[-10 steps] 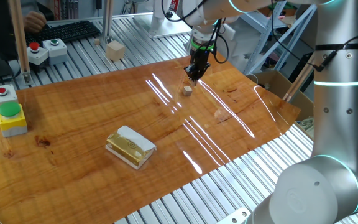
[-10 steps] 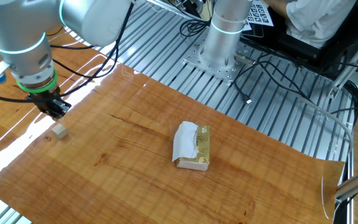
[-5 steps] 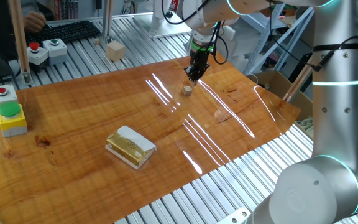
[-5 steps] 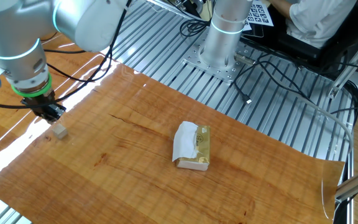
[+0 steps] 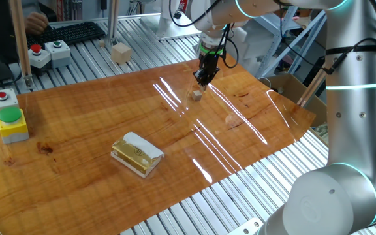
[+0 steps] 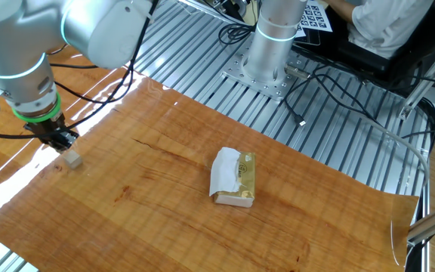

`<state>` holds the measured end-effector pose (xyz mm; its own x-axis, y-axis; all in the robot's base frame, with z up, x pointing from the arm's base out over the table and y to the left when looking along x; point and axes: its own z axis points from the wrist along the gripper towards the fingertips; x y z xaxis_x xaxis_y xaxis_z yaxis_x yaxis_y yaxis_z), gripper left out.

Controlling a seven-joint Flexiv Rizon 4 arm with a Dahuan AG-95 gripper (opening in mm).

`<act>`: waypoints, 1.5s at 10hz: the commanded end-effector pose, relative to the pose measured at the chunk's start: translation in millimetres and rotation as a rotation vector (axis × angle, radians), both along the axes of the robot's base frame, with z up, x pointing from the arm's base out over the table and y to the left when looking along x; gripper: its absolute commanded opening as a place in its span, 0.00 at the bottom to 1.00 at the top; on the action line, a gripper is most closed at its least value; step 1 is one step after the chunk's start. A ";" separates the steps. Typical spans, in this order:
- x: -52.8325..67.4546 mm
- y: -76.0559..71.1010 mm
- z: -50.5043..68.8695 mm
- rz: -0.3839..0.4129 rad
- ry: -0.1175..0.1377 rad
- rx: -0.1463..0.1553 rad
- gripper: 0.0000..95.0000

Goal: Use the gripper to push the small block from left to right

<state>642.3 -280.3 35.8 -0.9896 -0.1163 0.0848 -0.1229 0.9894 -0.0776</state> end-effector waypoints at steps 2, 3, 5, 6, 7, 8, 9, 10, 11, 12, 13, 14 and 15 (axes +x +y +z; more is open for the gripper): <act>0.4 -1.5 -3.2 0.004 0.003 -0.008 0.00; 0.4 -1.7 -4.3 0.005 0.004 -0.008 0.00; 0.6 -2.2 -7.0 0.013 -0.001 0.000 0.00; 0.7 -2.8 -9.2 0.013 0.001 0.000 0.00; 0.7 -3.2 -11.2 0.013 0.002 0.000 0.00; 0.7 -3.8 -13.4 0.014 0.002 0.001 0.00; 0.6 -4.6 -16.9 0.015 0.003 0.002 0.00; 0.6 -4.8 -18.1 0.015 0.004 0.002 0.00; 0.4 -4.9 -19.4 0.010 0.010 0.004 0.00; 0.1 -4.8 -19.7 0.006 0.014 0.011 0.00; -0.5 -4.3 -20.3 -0.007 0.014 0.024 0.00; -1.3 -3.6 -21.1 -0.022 0.013 0.045 0.00; -1.7 -3.3 -21.3 -0.027 0.012 0.053 0.00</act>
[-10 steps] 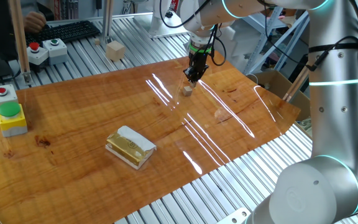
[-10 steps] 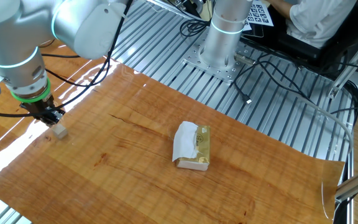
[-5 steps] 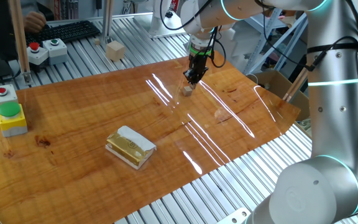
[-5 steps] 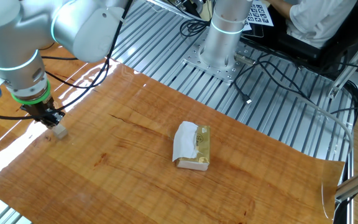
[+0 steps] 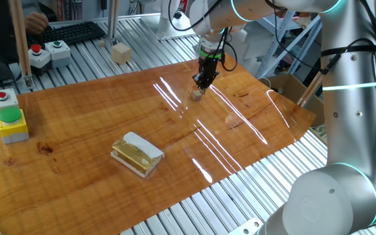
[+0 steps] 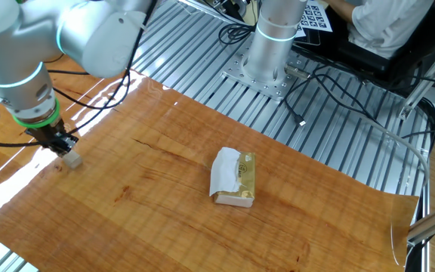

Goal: Use the gripper to push the small block from left to right

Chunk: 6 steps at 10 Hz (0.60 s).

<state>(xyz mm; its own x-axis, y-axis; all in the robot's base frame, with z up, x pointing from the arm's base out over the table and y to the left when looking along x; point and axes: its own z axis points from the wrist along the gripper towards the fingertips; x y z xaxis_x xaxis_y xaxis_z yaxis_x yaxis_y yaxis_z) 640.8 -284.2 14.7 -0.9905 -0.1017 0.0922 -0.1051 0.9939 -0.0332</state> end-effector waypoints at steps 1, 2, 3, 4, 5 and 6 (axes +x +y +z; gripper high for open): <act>-1.2 1.5 -0.8 -0.013 -0.001 0.012 0.00; -2.6 3.1 -1.4 -0.016 -0.002 0.013 0.00; -4.1 4.6 -1.9 -0.019 -0.004 0.014 0.00; -6.1 7.3 -2.7 -0.023 -0.007 0.015 0.00; -7.1 10.0 -3.0 -0.026 -0.008 0.016 0.00; -7.3 12.5 -2.9 -0.029 -0.008 0.016 0.00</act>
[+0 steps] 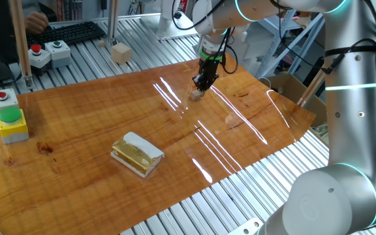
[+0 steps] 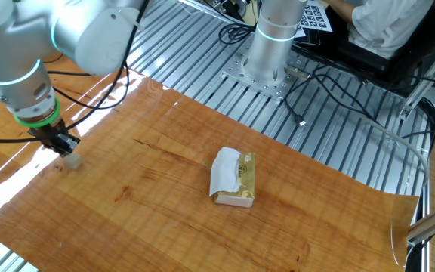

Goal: Use the gripper to push the small block from left to right

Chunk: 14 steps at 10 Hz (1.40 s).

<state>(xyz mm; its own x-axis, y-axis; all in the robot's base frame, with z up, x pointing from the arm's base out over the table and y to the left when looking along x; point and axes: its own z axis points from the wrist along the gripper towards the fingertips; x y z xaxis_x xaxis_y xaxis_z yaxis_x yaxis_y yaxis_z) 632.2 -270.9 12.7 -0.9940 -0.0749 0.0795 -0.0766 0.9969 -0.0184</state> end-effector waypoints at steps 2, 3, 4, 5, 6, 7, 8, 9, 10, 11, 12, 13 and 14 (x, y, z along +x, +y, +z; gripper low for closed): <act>1.8 8.4 0.1 -0.018 -0.001 0.003 0.00; 2.4 12.5 0.8 -0.026 -0.003 0.007 0.00; 3.7 20.2 2.3 -0.037 -0.005 0.009 0.00; 4.3 25.5 3.2 -0.045 -0.006 0.010 0.00; 5.0 31.4 3.9 -0.054 -0.006 0.010 0.00; 5.8 39.5 4.6 -0.067 -0.006 0.011 0.00; 6.2 46.1 4.3 -0.077 -0.009 0.014 0.00; 6.5 52.8 3.3 -0.088 -0.010 0.019 0.00; 6.7 59.8 2.5 -0.099 -0.011 0.021 0.00; 6.7 65.6 1.6 -0.109 -0.013 0.022 0.00; 6.5 75.1 0.1 -0.125 -0.014 0.023 0.00; 6.2 81.3 -0.7 -0.135 -0.015 0.023 0.00; 5.4 90.8 -0.8 -0.152 -0.015 0.024 0.00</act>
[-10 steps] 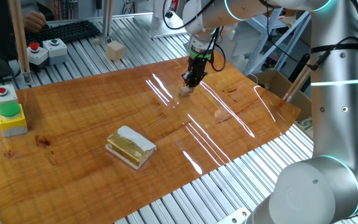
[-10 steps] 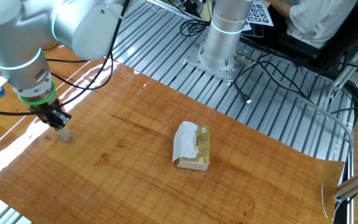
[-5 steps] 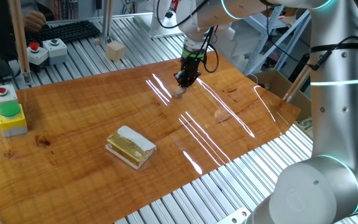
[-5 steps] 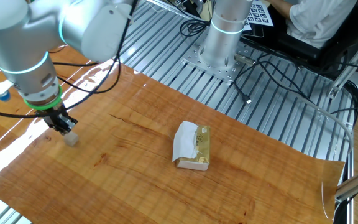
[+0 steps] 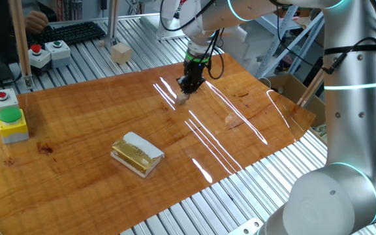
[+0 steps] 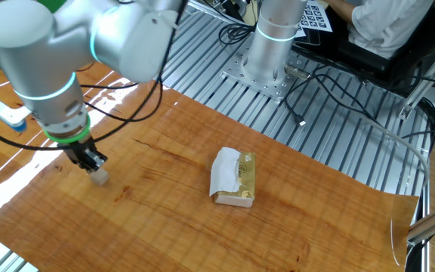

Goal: Use the gripper to push the small block from left to right

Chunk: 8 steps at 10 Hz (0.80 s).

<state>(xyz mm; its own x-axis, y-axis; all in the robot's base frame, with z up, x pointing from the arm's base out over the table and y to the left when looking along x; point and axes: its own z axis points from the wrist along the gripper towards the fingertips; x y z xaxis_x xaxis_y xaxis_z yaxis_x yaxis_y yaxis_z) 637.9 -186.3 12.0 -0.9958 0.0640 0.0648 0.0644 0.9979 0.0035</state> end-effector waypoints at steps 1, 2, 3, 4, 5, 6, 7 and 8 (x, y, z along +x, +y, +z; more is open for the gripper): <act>-1.1 12.2 0.2 -0.021 0.000 0.003 0.00; -1.8 17.4 0.4 -0.028 -0.001 0.003 0.00; -2.9 23.8 0.7 -0.036 -0.002 0.006 0.00; -4.2 30.4 1.2 -0.045 -0.003 0.013 0.00; -5.1 34.9 1.2 -0.053 -0.005 0.014 0.00; -6.4 41.8 0.7 -0.062 -0.012 0.016 0.00; -7.0 45.1 0.5 -0.067 -0.015 0.016 0.00; -7.1 49.7 0.0 -0.074 -0.019 0.020 0.00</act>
<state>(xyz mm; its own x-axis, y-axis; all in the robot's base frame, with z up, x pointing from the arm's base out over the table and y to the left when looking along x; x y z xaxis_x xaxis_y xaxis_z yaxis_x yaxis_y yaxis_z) 630.2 -133.4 11.5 -0.9891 0.1405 0.0445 0.1417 0.9896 0.0254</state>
